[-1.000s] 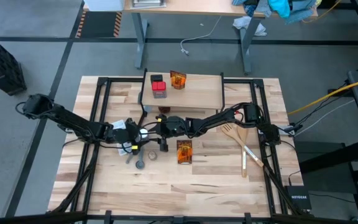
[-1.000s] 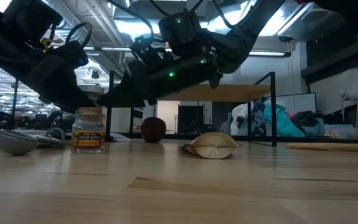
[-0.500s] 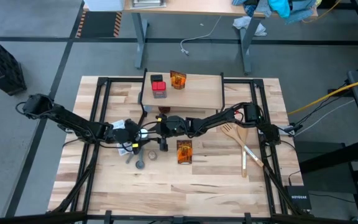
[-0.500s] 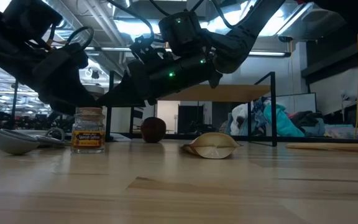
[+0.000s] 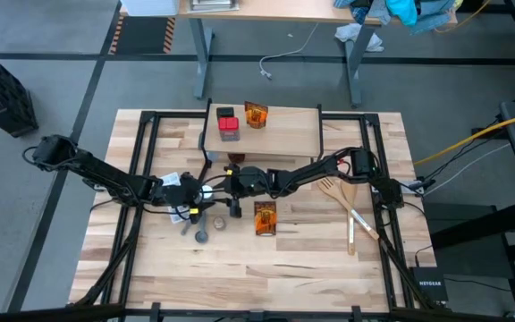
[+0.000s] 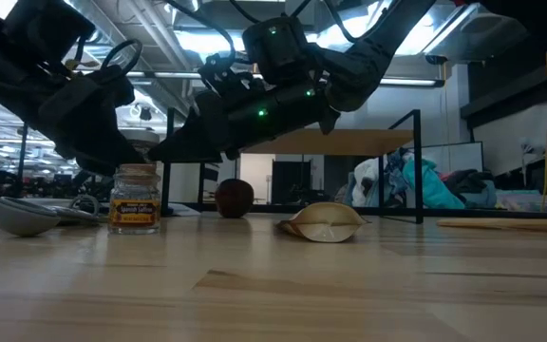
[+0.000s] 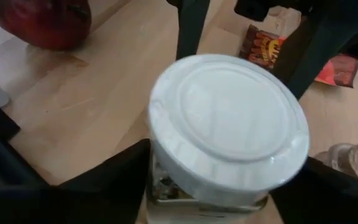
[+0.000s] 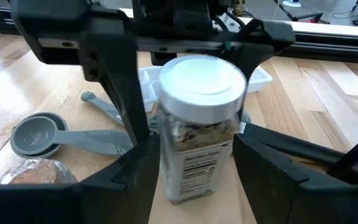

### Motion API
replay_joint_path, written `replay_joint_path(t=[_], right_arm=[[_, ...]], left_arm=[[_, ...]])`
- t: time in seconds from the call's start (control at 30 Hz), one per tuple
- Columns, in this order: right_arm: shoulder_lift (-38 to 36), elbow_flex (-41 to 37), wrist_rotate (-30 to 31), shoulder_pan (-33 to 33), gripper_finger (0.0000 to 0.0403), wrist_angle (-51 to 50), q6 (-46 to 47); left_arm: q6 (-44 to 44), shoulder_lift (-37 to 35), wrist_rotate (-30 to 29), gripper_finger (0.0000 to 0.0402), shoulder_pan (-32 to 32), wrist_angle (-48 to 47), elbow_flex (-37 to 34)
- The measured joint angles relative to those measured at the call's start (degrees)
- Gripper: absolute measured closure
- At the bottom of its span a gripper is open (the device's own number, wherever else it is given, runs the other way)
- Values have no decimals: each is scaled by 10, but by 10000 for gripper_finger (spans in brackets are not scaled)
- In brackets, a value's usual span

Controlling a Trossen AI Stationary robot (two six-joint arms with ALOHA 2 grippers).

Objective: Shelf spices
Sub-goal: Put the white seasoning bottle on the shelf

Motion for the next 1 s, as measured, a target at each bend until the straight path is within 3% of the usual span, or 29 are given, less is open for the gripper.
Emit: replay_joint_path(t=[0.2, 0.5, 0.83, 1.0], right_arm=[[-4, 1, -24, 0, 194, 6, 0], [-4, 1, -35, 0, 194, 4, 0], [-4, 1, -38, 2, 194, 27, 0], [-3, 1, -45, 2, 194, 29, 4]], left_arm=[[1, -1, 1, 214, 0, -6, 0], [15, -1, 7, 215, 0, -6, 0], [73, 2, 75, 215, 0, 16, 0], [107, 36, 79, 215, 1, 58, 0]])
